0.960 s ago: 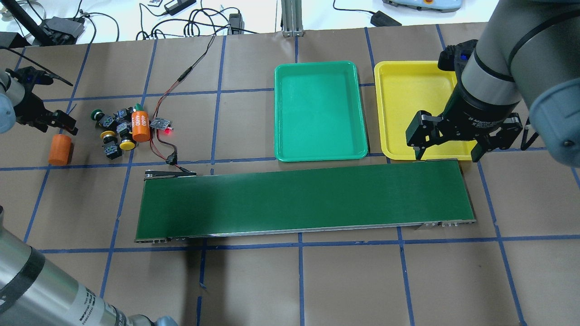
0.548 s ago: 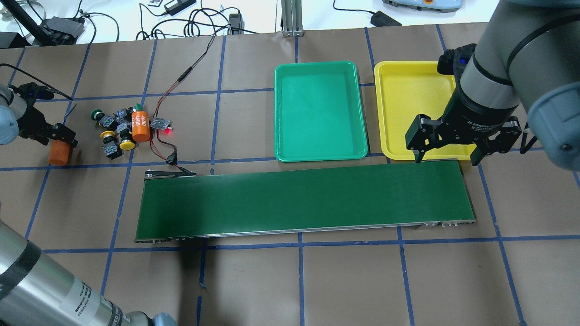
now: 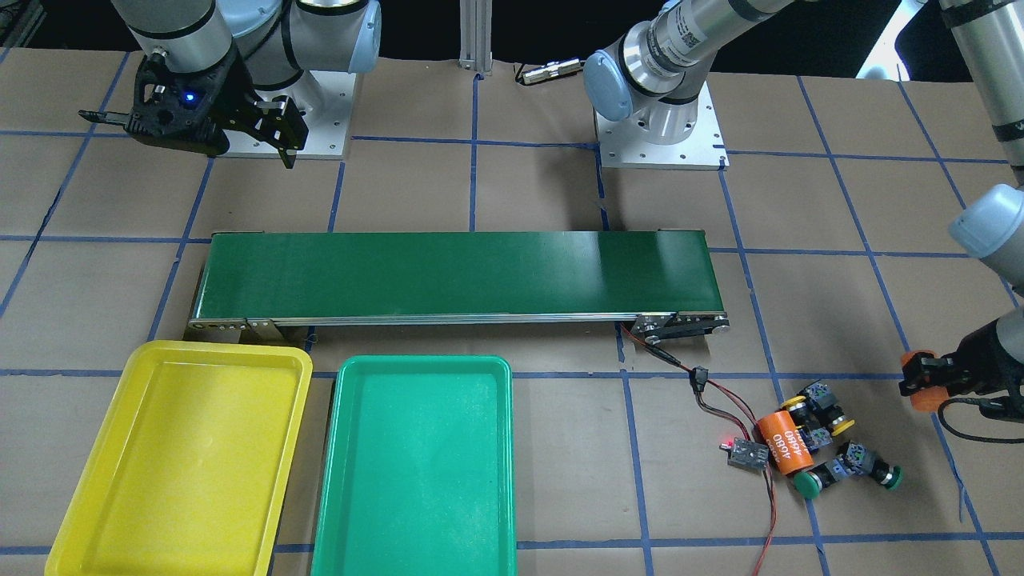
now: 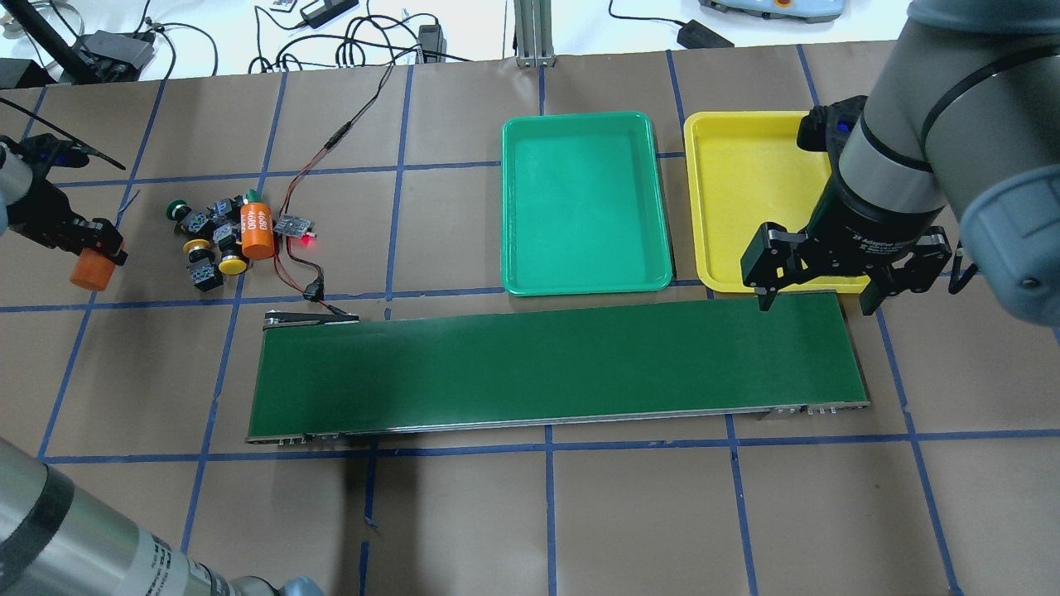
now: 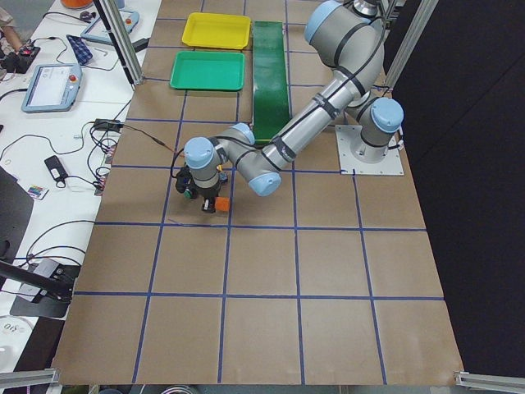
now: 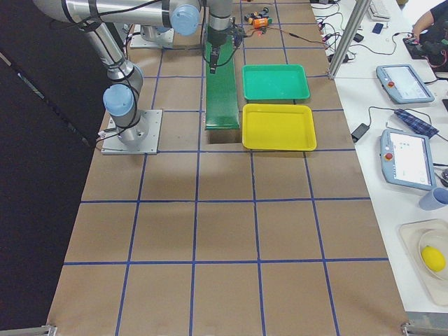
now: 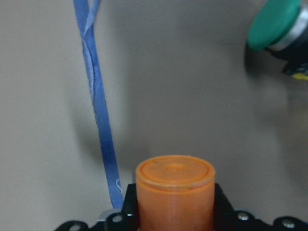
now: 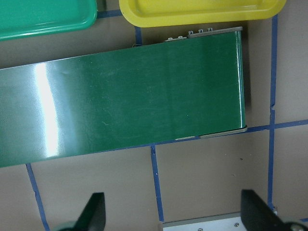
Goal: Sort buttons by color to trays
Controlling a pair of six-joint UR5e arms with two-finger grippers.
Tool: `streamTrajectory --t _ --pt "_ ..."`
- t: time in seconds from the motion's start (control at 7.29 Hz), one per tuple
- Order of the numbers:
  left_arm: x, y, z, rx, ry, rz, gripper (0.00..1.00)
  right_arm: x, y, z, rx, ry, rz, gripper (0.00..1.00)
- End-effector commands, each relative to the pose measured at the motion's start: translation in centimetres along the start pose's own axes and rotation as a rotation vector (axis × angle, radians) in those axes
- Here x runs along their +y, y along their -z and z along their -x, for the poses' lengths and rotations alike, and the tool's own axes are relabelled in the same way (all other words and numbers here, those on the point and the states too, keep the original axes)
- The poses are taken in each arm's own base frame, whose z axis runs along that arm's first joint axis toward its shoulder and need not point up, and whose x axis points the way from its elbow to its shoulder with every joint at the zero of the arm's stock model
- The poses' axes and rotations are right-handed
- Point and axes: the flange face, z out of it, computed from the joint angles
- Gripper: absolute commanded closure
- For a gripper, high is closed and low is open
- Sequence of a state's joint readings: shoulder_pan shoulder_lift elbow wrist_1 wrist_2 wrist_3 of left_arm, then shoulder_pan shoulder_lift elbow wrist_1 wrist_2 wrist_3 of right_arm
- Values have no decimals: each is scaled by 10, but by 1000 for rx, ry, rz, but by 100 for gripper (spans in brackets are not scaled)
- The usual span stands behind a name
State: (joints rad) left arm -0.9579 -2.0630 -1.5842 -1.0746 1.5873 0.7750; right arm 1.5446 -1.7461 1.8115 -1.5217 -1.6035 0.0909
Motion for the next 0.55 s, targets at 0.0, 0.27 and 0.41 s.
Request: streamTrajectory --t 0.0,0.27,0.41 --pt "11 52 -129 -22 -148 17 100 -1 2 1 -6 0 -14 0" --pt "41 70 -251 -28 -408 11 100 0 0 -1 -1 -1 -2 0" --pt "65 71 -295 -31 -563 21 100 0 0 -1 1 0 -3 0"
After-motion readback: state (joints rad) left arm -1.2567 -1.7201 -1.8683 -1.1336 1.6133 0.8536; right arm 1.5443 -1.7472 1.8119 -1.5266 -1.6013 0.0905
